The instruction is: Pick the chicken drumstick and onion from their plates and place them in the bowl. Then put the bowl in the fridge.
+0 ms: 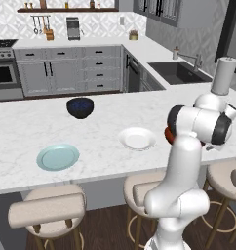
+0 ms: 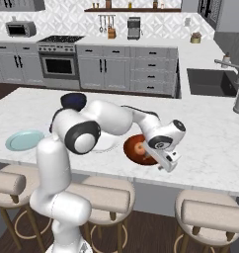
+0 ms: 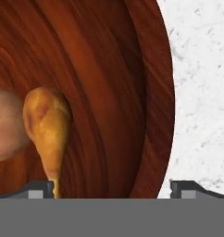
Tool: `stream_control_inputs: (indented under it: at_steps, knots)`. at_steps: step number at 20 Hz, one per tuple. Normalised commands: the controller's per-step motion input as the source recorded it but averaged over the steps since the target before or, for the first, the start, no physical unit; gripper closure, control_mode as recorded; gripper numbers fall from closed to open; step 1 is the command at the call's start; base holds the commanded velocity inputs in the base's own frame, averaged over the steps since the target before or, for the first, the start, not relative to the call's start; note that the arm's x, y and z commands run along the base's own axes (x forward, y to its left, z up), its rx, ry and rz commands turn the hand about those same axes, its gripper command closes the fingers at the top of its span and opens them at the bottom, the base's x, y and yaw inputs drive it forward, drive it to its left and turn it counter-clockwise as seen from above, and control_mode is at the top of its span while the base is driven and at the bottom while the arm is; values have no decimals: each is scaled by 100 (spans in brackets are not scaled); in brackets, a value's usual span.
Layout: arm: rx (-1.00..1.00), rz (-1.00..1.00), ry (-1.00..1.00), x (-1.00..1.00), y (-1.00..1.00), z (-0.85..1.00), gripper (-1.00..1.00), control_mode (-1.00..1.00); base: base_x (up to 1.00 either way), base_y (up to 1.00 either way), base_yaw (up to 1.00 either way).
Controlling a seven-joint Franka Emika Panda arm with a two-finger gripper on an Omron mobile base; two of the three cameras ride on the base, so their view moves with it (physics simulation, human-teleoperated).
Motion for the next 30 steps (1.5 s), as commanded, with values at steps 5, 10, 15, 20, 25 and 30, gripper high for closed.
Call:
stream_control_inputs:
  at_steps: [5,10,15,20,25,30]
  knots:
    - [4,-1,0,9,10,-26,100,-100,0,0,0]
    - [0,-6,0,3,51,-10,100,-100,0,0,0]
    - [-2,-3,0,0,37,3,100,-100,0,0,0]
    - [-30,-3,-7,-17,78,51,100,-100,0,0,0]
    - [-8,0,-18,-35,67,28,100,-100,0,0,0]
    - [4,-2,1,-42,79,72,100,-100,0,0,0]
